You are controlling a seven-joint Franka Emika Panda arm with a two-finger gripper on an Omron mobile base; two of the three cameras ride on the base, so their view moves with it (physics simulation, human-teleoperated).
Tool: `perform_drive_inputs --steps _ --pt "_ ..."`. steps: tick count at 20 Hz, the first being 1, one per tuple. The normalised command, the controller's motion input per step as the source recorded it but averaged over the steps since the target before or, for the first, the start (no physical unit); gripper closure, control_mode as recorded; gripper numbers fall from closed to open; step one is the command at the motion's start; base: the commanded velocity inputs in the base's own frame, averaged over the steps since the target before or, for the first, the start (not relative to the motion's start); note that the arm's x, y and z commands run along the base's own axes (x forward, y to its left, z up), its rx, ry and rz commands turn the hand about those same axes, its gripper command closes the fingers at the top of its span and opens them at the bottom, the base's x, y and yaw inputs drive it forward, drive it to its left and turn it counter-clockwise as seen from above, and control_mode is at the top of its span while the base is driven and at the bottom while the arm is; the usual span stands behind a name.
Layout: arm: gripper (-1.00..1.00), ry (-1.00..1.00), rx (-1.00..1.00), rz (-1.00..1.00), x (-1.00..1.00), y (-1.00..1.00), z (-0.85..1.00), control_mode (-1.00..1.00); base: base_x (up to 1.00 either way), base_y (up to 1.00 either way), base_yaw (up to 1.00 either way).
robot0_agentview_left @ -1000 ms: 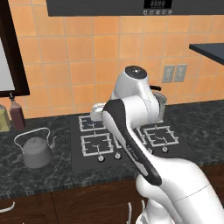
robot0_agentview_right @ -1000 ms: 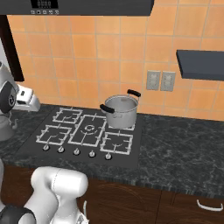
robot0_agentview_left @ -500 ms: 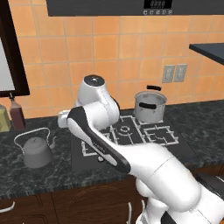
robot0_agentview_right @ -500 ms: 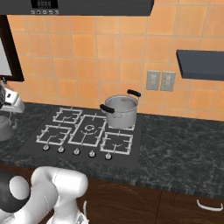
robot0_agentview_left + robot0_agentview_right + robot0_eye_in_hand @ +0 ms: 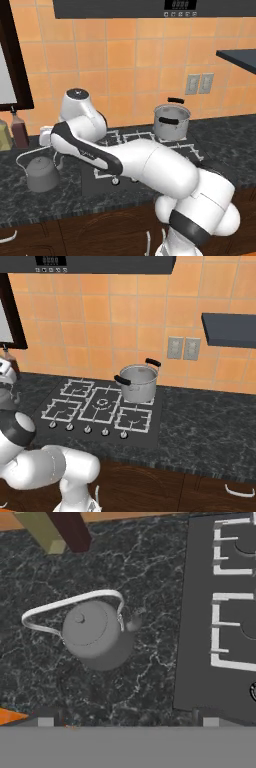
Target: Pick the kettle from the counter and place it on a stove burner. Then turn the burner on.
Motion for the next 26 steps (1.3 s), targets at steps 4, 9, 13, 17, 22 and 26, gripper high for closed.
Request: perform_drive_inputs --steps 4,9,13,17,22,26 --pt "-1.00 0.04 0.08 -0.05 0.31 0.53 0.00 -1.00 0.00 0.00 0.00" --pt "-1.00 0.29 -0.01 -0.14 0.55 0.57 0.00 -1.00 0.00 0.00 0.00" --pt "-1.00 0.32 0.00 -0.08 0.37 0.20 0.00 -1.00 0.00 0.00 0.00" --pt "-1.00 0.09 -0.04 -0.05 0.03 0.00 -0.09 -1.00 0.00 0.00 0.00" --pt "-1.00 0.01 -0.12 -0.08 0.00 0.00 -0.24 -1.00 0.00 0.00 0.00" --pt "-1.00 0.00 -0.09 -0.12 0.00 0.01 -0.05 -1.00 0.00 0.00 0.00"
